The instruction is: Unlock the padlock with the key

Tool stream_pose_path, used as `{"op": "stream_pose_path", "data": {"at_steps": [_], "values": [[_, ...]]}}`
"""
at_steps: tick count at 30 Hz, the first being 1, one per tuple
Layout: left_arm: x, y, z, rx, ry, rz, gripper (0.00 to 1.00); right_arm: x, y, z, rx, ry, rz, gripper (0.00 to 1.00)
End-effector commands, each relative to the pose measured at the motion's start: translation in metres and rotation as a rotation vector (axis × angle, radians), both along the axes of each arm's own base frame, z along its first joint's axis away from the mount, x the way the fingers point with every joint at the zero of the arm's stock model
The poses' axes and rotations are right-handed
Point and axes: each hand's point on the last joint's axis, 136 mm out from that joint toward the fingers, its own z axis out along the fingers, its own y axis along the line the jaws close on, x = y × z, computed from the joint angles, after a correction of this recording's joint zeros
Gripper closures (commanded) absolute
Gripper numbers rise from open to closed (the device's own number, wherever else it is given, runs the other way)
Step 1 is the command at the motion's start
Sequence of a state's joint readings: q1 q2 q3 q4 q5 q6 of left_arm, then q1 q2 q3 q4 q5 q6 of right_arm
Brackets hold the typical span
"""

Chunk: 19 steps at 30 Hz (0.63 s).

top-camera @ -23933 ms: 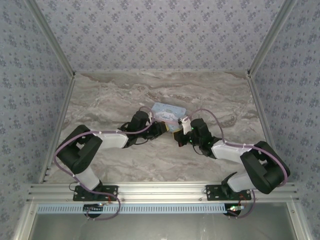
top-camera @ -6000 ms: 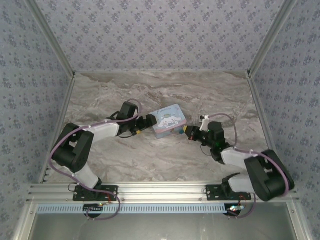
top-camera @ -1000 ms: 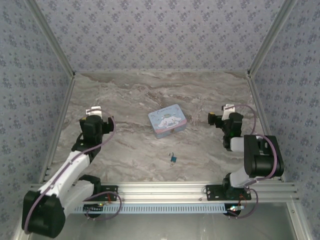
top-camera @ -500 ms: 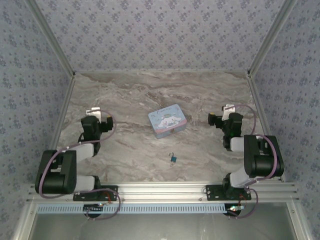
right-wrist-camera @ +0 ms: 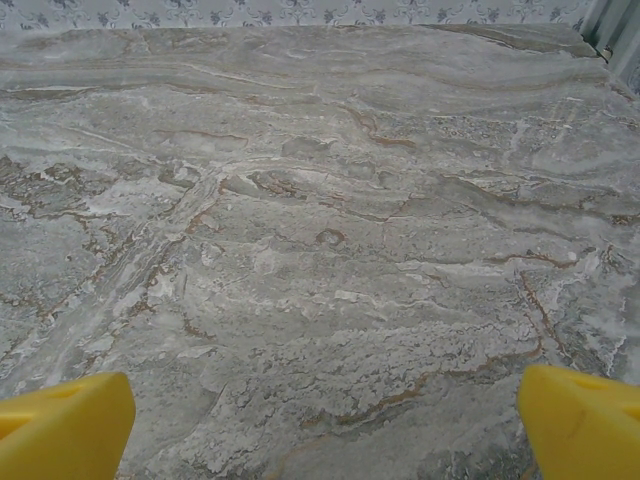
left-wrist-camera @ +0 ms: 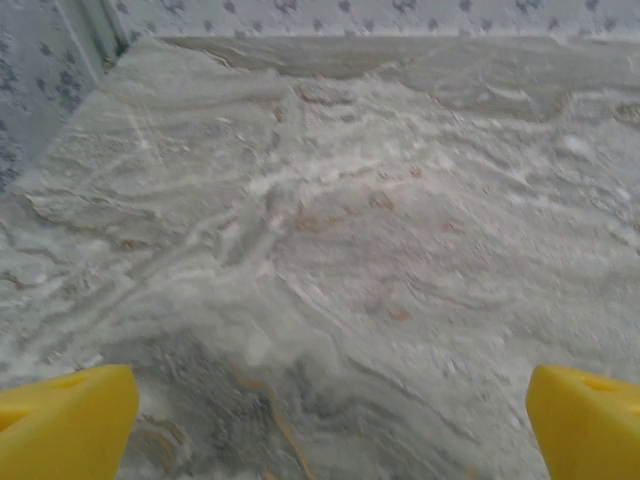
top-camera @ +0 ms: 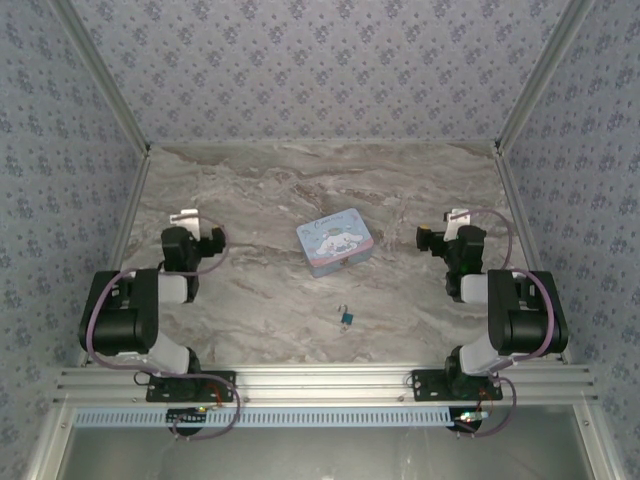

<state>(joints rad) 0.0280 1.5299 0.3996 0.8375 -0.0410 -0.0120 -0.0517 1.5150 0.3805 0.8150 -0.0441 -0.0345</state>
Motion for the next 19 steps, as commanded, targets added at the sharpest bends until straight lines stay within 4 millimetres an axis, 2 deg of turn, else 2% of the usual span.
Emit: {"op": "stream_pose_path", "data": {"at_steps": [1, 19], "values": [[0.0017, -0.0029, -0.0017, -0.028, 0.012, -0.011, 0.01, 0.0023, -0.0012, 0.0004, 0.001, 0.002, -0.017, 0.0], [0.0016, -0.0035, -0.0015, -0.024, 0.012, -0.012, 0.01, 0.0028, -0.0004, 0.0007, -0.005, 0.002, -0.017, 0.0]]}}
